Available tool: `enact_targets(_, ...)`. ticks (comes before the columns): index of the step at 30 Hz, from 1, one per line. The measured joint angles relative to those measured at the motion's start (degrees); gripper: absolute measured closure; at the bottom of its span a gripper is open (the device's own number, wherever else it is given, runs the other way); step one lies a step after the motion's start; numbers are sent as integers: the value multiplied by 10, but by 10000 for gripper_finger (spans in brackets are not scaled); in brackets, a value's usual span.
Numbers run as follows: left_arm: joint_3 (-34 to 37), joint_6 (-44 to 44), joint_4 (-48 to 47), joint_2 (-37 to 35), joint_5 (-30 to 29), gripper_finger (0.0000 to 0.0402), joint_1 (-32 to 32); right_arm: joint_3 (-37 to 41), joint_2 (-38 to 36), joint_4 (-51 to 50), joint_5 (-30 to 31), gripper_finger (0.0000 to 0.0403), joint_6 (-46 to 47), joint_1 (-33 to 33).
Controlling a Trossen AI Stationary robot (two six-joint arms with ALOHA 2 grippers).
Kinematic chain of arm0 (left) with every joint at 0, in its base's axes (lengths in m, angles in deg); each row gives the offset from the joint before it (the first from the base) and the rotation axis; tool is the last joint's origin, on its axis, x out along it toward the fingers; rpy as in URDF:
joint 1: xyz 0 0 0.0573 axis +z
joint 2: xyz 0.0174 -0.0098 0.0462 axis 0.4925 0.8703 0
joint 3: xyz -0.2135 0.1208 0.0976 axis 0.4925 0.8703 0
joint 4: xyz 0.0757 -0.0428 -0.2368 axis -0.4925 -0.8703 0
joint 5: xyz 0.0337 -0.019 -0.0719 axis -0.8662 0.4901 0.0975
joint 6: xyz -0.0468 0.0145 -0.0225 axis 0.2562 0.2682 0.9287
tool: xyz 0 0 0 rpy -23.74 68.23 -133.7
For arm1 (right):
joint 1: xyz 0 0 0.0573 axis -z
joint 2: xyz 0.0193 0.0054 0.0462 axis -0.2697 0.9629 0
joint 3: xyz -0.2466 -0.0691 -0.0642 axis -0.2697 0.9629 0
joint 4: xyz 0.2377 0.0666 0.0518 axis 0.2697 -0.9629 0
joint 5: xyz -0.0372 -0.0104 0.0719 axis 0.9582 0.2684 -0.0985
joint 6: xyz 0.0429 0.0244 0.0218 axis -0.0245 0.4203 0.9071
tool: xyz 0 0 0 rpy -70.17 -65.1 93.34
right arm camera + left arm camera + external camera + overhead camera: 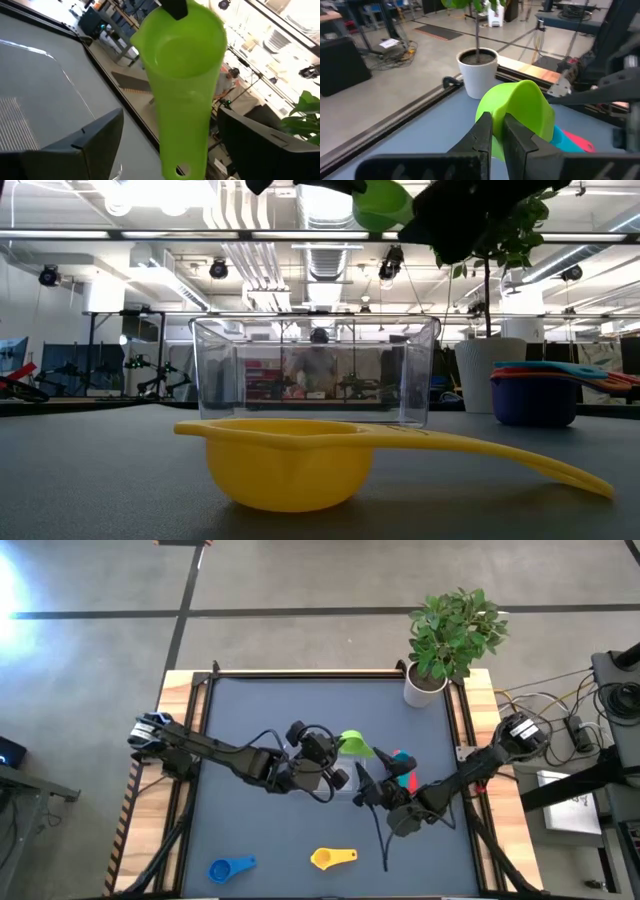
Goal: Nest measuring cups in basket
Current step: Stack the green measuring cup on top of the light blue measuring cup
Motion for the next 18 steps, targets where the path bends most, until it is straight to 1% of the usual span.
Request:
enact_targets(4,2,0,-1,0,16,395,0,-17,15,0,4,117,-11,14)
enact_targets(10,2,-4,-5,1,20,395,0,-47,44,0,11,153,-36,32)
enact_targets(18,2,-6,-11,1,16,395,-1,-66,62,1,24,227,-49,37)
